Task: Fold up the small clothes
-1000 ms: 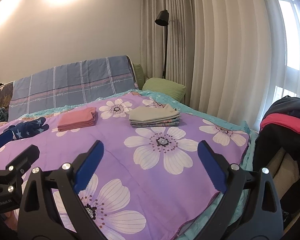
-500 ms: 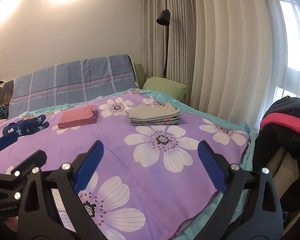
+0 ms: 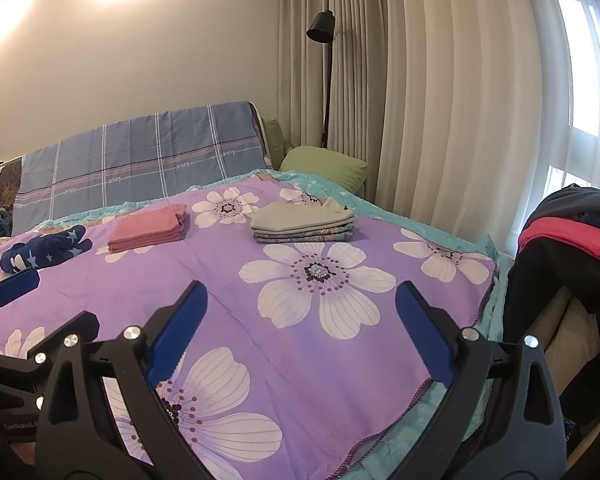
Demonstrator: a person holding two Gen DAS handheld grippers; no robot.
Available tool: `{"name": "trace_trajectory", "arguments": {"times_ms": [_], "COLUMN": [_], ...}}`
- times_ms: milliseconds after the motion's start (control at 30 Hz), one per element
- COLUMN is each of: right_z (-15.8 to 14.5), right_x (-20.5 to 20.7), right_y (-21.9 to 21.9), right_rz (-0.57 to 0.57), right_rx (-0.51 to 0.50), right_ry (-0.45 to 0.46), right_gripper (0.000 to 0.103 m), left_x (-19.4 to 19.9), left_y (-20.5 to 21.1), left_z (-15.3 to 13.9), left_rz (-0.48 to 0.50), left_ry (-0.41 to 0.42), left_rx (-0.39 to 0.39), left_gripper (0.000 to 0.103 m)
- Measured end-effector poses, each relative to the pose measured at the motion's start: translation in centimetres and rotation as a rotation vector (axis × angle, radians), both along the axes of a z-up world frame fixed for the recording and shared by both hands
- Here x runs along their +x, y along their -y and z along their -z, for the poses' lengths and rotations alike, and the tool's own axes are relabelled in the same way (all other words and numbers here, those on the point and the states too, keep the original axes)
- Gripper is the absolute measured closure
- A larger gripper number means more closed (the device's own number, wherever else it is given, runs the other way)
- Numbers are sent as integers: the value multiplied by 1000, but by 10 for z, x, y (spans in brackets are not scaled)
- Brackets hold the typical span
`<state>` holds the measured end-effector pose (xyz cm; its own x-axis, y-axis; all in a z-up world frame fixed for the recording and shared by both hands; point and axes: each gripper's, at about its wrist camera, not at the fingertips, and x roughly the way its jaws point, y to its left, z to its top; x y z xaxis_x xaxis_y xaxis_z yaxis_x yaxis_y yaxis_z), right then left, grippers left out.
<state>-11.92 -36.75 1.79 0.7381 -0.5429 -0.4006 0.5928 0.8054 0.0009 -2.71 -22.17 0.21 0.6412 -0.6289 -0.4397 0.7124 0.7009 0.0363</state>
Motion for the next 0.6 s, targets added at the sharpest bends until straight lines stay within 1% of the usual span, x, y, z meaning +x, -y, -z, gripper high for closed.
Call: {"name": "trace_trajectory", "arguments": {"times_ms": [233,600], "right_z": [0,4], "right_x": [1,1], "right_y": [-2,3], "right_rz": [-1,-1], "right_rx": [-9,6], "right_ry": [-5,-9], "right_gripper": [6,5], "left_x": [-1,3], "left_y": [0,1], "left_z": [0,0], "left_rz": [7,-6], "left_ry": [1,-16], "left_rx": [-1,13], "left_gripper": [1,1]}}
